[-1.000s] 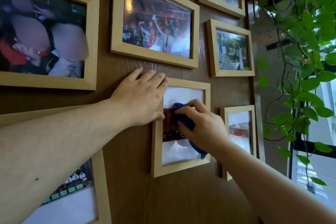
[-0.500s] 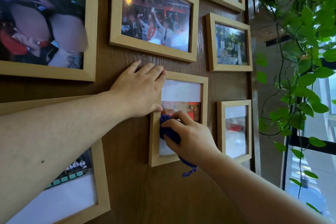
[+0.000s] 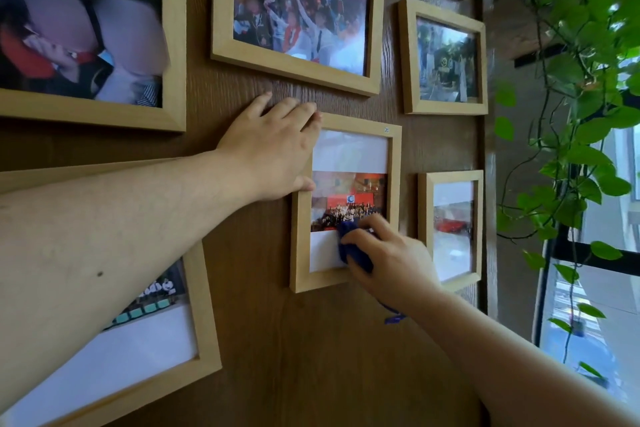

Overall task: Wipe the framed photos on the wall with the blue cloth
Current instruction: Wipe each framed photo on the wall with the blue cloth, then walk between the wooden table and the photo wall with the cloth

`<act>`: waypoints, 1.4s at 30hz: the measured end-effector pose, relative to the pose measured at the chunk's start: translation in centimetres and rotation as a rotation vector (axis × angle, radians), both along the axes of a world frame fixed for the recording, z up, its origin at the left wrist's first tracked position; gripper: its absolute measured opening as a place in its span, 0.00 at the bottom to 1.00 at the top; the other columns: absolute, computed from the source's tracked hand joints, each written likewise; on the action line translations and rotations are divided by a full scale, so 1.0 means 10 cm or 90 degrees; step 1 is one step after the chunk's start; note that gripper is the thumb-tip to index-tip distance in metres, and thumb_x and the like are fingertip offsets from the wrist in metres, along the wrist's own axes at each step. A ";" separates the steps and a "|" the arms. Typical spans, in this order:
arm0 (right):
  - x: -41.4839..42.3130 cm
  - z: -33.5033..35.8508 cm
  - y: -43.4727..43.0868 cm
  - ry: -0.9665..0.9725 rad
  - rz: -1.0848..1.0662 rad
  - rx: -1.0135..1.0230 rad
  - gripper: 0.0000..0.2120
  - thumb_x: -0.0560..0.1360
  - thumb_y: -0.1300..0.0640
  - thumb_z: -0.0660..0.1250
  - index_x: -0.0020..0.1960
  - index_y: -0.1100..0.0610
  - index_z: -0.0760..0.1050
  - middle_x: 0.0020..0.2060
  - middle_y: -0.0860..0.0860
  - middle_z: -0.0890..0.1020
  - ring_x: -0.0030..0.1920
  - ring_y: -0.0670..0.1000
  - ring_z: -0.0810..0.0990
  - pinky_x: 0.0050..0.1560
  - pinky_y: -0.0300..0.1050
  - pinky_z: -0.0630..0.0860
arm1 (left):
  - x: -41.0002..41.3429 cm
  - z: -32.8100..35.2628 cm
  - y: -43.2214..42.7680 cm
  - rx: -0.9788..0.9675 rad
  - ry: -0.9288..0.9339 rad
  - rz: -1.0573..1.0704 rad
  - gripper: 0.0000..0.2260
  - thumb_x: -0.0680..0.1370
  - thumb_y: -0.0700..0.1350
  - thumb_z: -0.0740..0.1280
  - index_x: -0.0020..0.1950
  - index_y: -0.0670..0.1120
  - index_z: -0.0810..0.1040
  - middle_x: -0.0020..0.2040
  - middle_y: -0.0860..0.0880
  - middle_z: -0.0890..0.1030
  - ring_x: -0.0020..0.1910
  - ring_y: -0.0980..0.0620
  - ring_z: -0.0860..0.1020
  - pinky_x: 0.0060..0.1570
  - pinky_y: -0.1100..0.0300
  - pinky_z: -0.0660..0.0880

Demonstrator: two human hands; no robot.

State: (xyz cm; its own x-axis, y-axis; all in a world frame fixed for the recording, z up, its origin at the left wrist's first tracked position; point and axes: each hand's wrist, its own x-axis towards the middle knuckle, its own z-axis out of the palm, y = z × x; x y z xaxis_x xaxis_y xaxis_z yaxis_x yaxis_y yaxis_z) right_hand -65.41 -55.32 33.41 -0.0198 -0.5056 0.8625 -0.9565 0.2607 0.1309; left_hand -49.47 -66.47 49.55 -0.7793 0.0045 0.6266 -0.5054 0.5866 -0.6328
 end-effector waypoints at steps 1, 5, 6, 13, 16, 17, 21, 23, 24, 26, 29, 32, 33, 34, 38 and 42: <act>0.07 -0.02 -0.03 0.010 0.024 0.016 0.11 0.74 0.48 0.63 0.55 0.50 0.74 0.52 0.49 0.75 0.37 0.50 0.76 0.27 0.46 0.75 | 0.00 0.00 0.00 -0.003 0.000 0.001 0.43 0.72 0.66 0.62 0.77 0.44 0.49 0.78 0.44 0.53 0.76 0.45 0.51 0.74 0.44 0.49; 0.22 -0.03 -0.07 0.014 0.072 0.057 0.13 0.75 0.47 0.62 0.58 0.50 0.73 0.56 0.49 0.75 0.42 0.49 0.77 0.32 0.44 0.77 | 0.00 -0.01 0.01 -0.001 0.004 0.000 0.43 0.72 0.65 0.63 0.77 0.44 0.49 0.78 0.44 0.53 0.76 0.45 0.51 0.74 0.44 0.49; 0.22 -0.02 -0.06 0.017 0.070 0.060 0.13 0.76 0.46 0.61 0.57 0.49 0.73 0.56 0.49 0.75 0.41 0.49 0.77 0.32 0.44 0.76 | 0.00 -0.01 0.01 0.001 0.004 0.002 0.43 0.72 0.65 0.63 0.77 0.44 0.49 0.78 0.44 0.53 0.76 0.45 0.51 0.74 0.44 0.49; -0.14 -0.03 0.10 0.007 -0.045 0.069 0.11 0.74 0.48 0.62 0.53 0.50 0.75 0.52 0.49 0.75 0.36 0.52 0.77 0.25 0.47 0.75 | -0.01 -0.01 0.02 0.011 0.001 0.010 0.43 0.73 0.65 0.63 0.77 0.44 0.48 0.78 0.44 0.52 0.76 0.45 0.50 0.74 0.43 0.48; -0.29 -0.03 0.23 -0.015 -0.109 0.090 0.12 0.72 0.48 0.65 0.54 0.50 0.74 0.52 0.50 0.74 0.36 0.52 0.77 0.26 0.46 0.75 | -0.02 -0.01 0.02 0.016 -0.001 0.008 0.43 0.73 0.65 0.63 0.77 0.44 0.48 0.78 0.44 0.51 0.76 0.45 0.49 0.74 0.43 0.48; -0.31 -0.02 0.28 -0.016 -0.122 0.098 0.13 0.72 0.48 0.66 0.55 0.50 0.73 0.52 0.50 0.74 0.36 0.52 0.77 0.27 0.45 0.75 | -0.02 -0.02 0.03 0.017 0.000 0.006 0.42 0.73 0.64 0.62 0.77 0.44 0.48 0.79 0.44 0.51 0.77 0.45 0.49 0.74 0.43 0.48; -0.20 0.07 0.45 -0.002 -0.147 0.111 0.14 0.74 0.47 0.64 0.57 0.50 0.72 0.53 0.51 0.74 0.37 0.52 0.77 0.29 0.44 0.76 | 0.05 -0.07 -0.01 -0.004 0.003 -0.026 0.39 0.75 0.64 0.59 0.77 0.45 0.49 0.79 0.43 0.50 0.76 0.44 0.49 0.74 0.42 0.49; -0.11 0.11 0.55 0.002 -0.177 0.118 0.15 0.74 0.47 0.64 0.58 0.50 0.71 0.53 0.51 0.74 0.36 0.53 0.77 0.28 0.43 0.72 | 0.11 -0.13 -0.03 -0.019 -0.001 -0.058 0.37 0.76 0.64 0.56 0.77 0.44 0.51 0.78 0.42 0.52 0.76 0.43 0.51 0.74 0.41 0.50; -0.05 0.11 0.62 0.002 -0.199 0.121 0.16 0.74 0.46 0.63 0.59 0.49 0.70 0.53 0.50 0.74 0.36 0.54 0.77 0.28 0.44 0.71 | 0.14 -0.18 -0.01 -0.018 -0.005 -0.087 0.36 0.76 0.64 0.55 0.77 0.44 0.53 0.78 0.41 0.53 0.76 0.43 0.52 0.74 0.41 0.51; 0.09 0.10 0.76 -0.003 -0.243 0.130 0.17 0.74 0.45 0.62 0.61 0.49 0.69 0.53 0.50 0.74 0.35 0.55 0.77 0.28 0.47 0.73 | 0.22 -0.29 0.06 -0.015 -0.012 -0.157 0.36 0.75 0.64 0.56 0.76 0.43 0.56 0.77 0.40 0.58 0.75 0.42 0.55 0.73 0.42 0.53; 0.38 0.06 1.02 -0.013 -0.295 0.157 0.20 0.75 0.44 0.61 0.64 0.49 0.67 0.56 0.49 0.75 0.38 0.56 0.79 0.30 0.45 0.71 | 0.36 -0.51 0.27 0.015 -0.058 -0.250 0.35 0.75 0.65 0.54 0.75 0.43 0.60 0.74 0.40 0.65 0.73 0.42 0.62 0.71 0.44 0.59; 0.71 0.03 1.30 -0.002 -0.367 0.195 0.22 0.75 0.43 0.61 0.66 0.50 0.67 0.58 0.49 0.75 0.38 0.56 0.80 0.29 0.44 0.69 | 0.46 -0.80 0.44 0.030 -0.102 -0.339 0.35 0.75 0.65 0.52 0.73 0.42 0.64 0.70 0.41 0.72 0.68 0.43 0.70 0.67 0.45 0.67; 0.81 0.01 1.40 0.008 -0.398 0.218 0.22 0.75 0.42 0.61 0.66 0.50 0.67 0.58 0.49 0.75 0.38 0.56 0.80 0.28 0.44 0.70 | 0.50 -0.90 0.49 0.039 -0.117 -0.367 0.35 0.75 0.65 0.53 0.72 0.42 0.65 0.68 0.41 0.74 0.67 0.43 0.72 0.66 0.45 0.68; 0.95 -0.03 1.53 0.019 -0.433 0.239 0.23 0.75 0.42 0.61 0.66 0.51 0.68 0.57 0.49 0.76 0.38 0.56 0.80 0.28 0.44 0.69 | 0.53 -1.03 0.56 0.049 -0.132 -0.405 0.34 0.75 0.64 0.56 0.71 0.42 0.67 0.66 0.41 0.75 0.65 0.43 0.73 0.65 0.46 0.70; 1.39 -0.16 2.02 0.030 -0.530 0.308 0.21 0.73 0.44 0.63 0.61 0.53 0.73 0.49 0.51 0.77 0.31 0.56 0.79 0.24 0.41 0.61 | 0.54 -1.44 0.79 0.079 -0.153 -0.522 0.32 0.70 0.63 0.67 0.65 0.41 0.75 0.59 0.42 0.81 0.57 0.44 0.79 0.56 0.48 0.76; 1.86 -0.42 2.58 -0.021 -0.594 0.331 0.20 0.73 0.44 0.59 0.59 0.53 0.74 0.46 0.53 0.77 0.28 0.58 0.77 0.21 0.43 0.67 | 0.54 -1.79 1.23 0.106 -0.210 -0.631 0.32 0.70 0.62 0.68 0.64 0.40 0.75 0.58 0.40 0.81 0.55 0.42 0.79 0.54 0.47 0.78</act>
